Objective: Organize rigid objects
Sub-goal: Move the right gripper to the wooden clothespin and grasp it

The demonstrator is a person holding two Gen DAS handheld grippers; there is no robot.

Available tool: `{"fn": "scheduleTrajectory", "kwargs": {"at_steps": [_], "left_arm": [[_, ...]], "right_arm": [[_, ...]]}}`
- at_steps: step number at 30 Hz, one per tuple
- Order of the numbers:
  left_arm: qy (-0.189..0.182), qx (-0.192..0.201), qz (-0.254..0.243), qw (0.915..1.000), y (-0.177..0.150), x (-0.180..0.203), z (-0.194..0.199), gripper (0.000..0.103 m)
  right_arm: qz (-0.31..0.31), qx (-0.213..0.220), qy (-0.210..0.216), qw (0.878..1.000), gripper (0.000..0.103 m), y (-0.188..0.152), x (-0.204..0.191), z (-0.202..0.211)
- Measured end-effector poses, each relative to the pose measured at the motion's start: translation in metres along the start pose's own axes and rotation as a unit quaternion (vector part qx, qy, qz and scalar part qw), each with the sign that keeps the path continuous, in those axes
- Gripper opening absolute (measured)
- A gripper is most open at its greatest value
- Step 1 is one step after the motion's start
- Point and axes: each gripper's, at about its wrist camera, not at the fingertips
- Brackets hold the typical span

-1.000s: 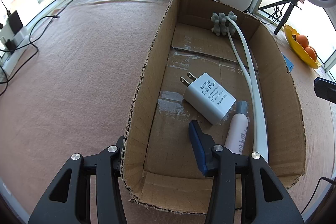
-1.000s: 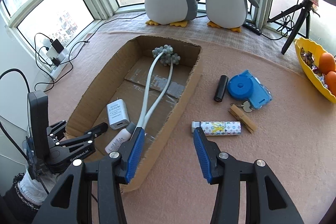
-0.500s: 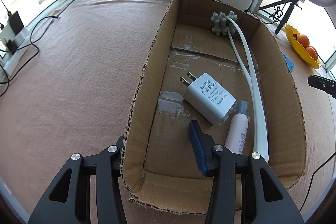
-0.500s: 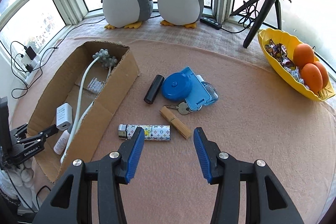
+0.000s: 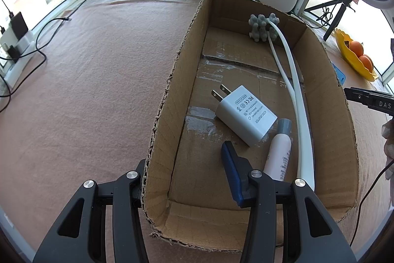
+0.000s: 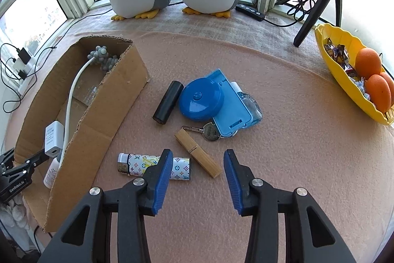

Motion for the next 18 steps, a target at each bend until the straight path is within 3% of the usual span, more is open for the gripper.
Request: {"fn": "scheduleTrajectory", "kwargs": {"at_steps": [14,18], "left_arm": [[0.000,-0.001,0.002,1.0000,0.000,0.000,0.000,0.046],[0.000,-0.001,0.002,1.0000,0.000,0.000,0.000,0.046]], "right_arm": [[-0.011,-0.039,0.007,0.999,0.032,0.009,0.001,-0.029],[0.001,-0.045,0.000,0.999,0.026,0.011,-0.003,-0.030]]}}
Point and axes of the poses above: each gripper's, at about its wrist camera, not at the fingertips, and z roughly against the way its jaws point, x to its right, y to its top, and after that the axes turned 9 degrees about z, right-handed
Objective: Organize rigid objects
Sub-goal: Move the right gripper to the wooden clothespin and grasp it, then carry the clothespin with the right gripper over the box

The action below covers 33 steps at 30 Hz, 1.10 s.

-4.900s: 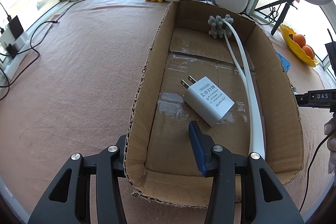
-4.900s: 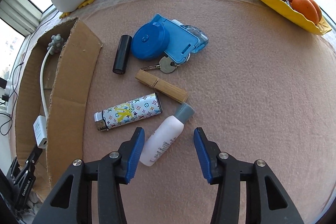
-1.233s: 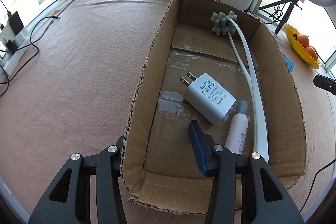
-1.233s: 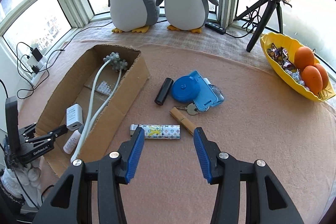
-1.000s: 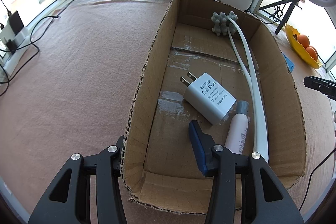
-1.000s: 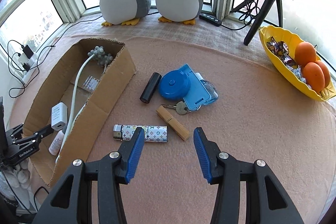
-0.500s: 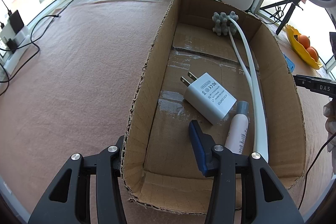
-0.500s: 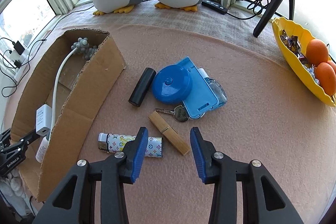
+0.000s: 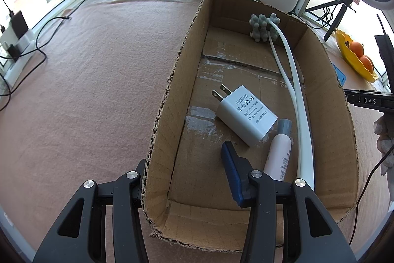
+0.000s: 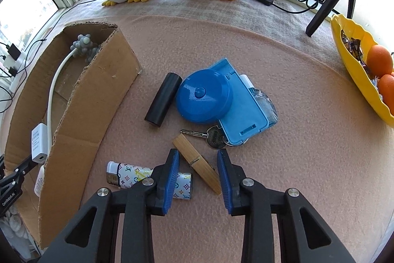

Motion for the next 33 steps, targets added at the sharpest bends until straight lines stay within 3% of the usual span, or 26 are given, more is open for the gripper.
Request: {"fn": "scheduleTrajectory", "kwargs": {"at_steps": [8,17,33], "left_arm": [[0.000,0.000,0.000,1.0000,0.000,0.000,0.000,0.046],[-0.001,0.000,0.002,1.0000,0.001,0.001,0.000,0.046],[-0.004,0.001,0.004,1.0000,0.000,0.002,0.001,0.046]], "right_arm": [[0.011,-0.014,-0.005,1.000,0.016,-0.002,-0.003,0.000],[0.004,-0.013,-0.001,1.000,0.012,-0.013,-0.001,0.006],[-0.012,0.039,0.001,0.999,0.011,-0.020,-0.012,0.051]]}}
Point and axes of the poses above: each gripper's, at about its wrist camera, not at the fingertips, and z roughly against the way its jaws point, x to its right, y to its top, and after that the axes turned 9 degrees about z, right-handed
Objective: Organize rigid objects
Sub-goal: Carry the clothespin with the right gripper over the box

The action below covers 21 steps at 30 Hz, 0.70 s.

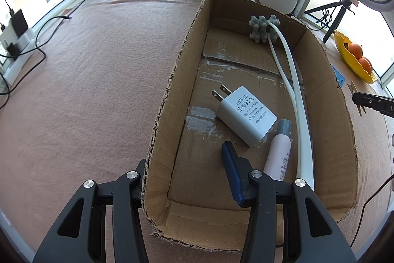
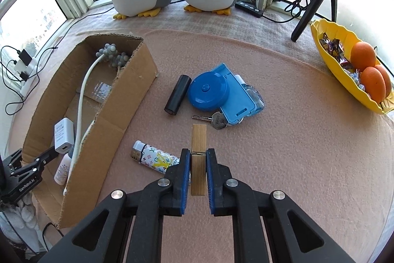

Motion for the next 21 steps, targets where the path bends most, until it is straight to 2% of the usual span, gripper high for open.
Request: {"fn": "scheduleTrajectory", "kwargs": {"at_steps": [12,21], "left_arm": [[-0.001,0.001,-0.003,1.0000,0.000,0.000,0.000,0.046],[-0.001,0.001,-0.002,1.0000,0.000,-0.001,0.000,0.046]], "right_arm": [[0.027,0.058,0.028,0.998,0.012,0.025,-0.047,0.038],[0.064,0.062,0.067,0.994,0.012,0.028,-0.095,0.040]]}}
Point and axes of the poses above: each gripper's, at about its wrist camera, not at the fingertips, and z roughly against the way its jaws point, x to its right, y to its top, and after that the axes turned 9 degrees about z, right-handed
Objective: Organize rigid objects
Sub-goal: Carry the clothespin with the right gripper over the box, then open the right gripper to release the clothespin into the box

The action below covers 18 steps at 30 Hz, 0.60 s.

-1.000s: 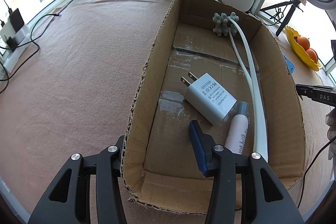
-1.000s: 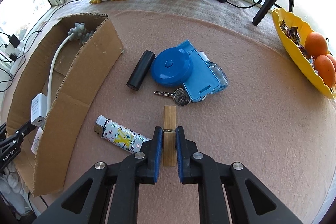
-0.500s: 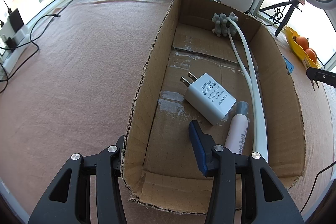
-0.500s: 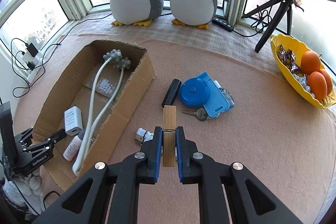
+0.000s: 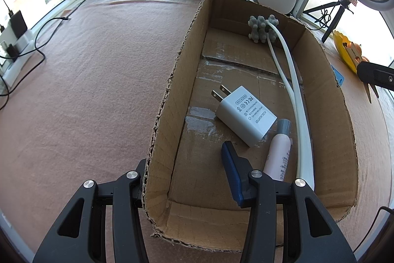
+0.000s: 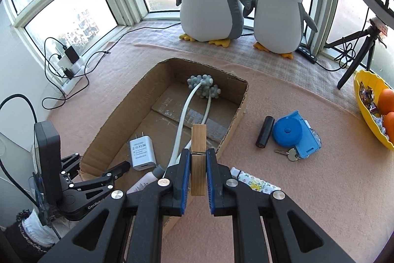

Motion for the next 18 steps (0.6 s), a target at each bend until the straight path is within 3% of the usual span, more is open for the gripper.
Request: {"fn": "scheduleTrajectory", "kwargs": {"at_steps": [18], "left_arm": [[-0.001,0.000,0.001,1.0000,0.000,0.001,0.000,0.046]], "right_arm": [[0.021,-0.020,0.027,0.999,0.012,0.001,-0.044,-0.028]]}}
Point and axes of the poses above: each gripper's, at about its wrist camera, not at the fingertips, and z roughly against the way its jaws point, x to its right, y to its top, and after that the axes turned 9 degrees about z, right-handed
